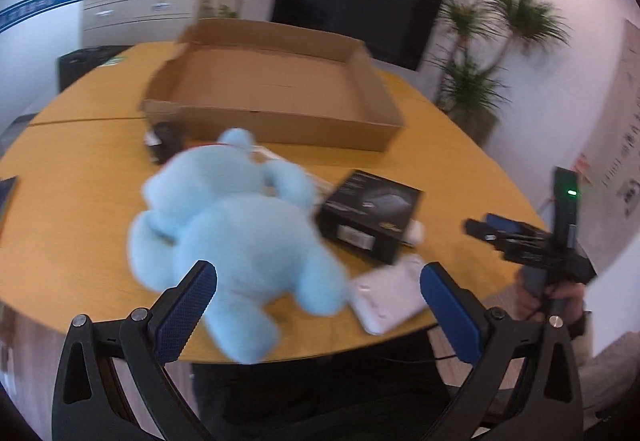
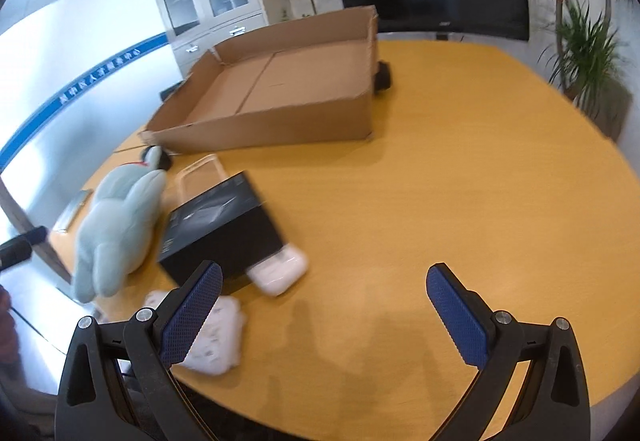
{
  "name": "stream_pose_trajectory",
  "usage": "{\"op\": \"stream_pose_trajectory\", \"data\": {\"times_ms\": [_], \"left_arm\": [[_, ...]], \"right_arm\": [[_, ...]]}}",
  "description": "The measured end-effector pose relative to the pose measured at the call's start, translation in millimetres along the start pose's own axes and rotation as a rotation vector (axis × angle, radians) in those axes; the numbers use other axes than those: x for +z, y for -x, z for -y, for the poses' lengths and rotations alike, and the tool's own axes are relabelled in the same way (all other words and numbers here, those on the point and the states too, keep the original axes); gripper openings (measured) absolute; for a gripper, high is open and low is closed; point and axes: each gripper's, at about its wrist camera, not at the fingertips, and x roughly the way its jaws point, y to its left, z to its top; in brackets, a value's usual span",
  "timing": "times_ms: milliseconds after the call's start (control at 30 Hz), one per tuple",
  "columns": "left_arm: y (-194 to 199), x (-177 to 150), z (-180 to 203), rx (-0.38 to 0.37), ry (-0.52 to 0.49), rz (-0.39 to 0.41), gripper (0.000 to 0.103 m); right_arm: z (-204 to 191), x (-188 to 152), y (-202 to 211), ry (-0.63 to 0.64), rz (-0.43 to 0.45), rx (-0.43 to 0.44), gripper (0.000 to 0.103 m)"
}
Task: Organize objects
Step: 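Move the right tool toward the black UGREEN charger box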
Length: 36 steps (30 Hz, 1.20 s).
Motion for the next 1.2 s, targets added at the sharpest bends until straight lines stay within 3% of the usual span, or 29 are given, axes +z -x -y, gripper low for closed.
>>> {"op": "stream_pose_trajectory", "data": {"times_ms": [67,233,433,667,833,933,1033,1200], "left_arm": [[-5.5,4.8,13.8,-0.056,-0.058,-0.029,0.102],[-17.9,21.5,37.7,-0.113,-0.138,-0.068,0.102],[-54.3,54.2,43.3,-0.110,-0.190,-0.165,0.102],[-99.6,93.6,32.7,-0.126,-0.162,-0.275,0.102],[-132.2,109.3,4.2,-0.200,-0.020,-0.413,0.102],[-143.4,111.9,-15.1,-0.219,0.049,-0.469,0.102],[-149.0,109.1,-27.1,-0.239,0.070,-0.510,0.102],[-156.6,105.3,-30.8,-0.264,0.069,-0.556,0.102]], "right_arm": [[-5.0,-7.2,-6.4,-0.034,-0.008,0.035,0.103],[-6.2,-17.2,-11.3,-0.125,-0.048,0.106,0.103],[-24.6,-20.9,-16.8,-0.132,-0.020,0.126,0.102],[-51.8,-18.1,-30.4,-0.066,0.032,0.139,0.091],[-73.1,-20.9,-46.0,0.033,0.043,0.137,0.087],[-85.1,-17.7,-58.2,0.136,0.038,0.081,0.085],[-83.3,-9.2,-70.0,0.184,0.017,0.018,0.081],[-59.6,5.9,-83.2,0.178,-0.019,0.008,0.078]]}}
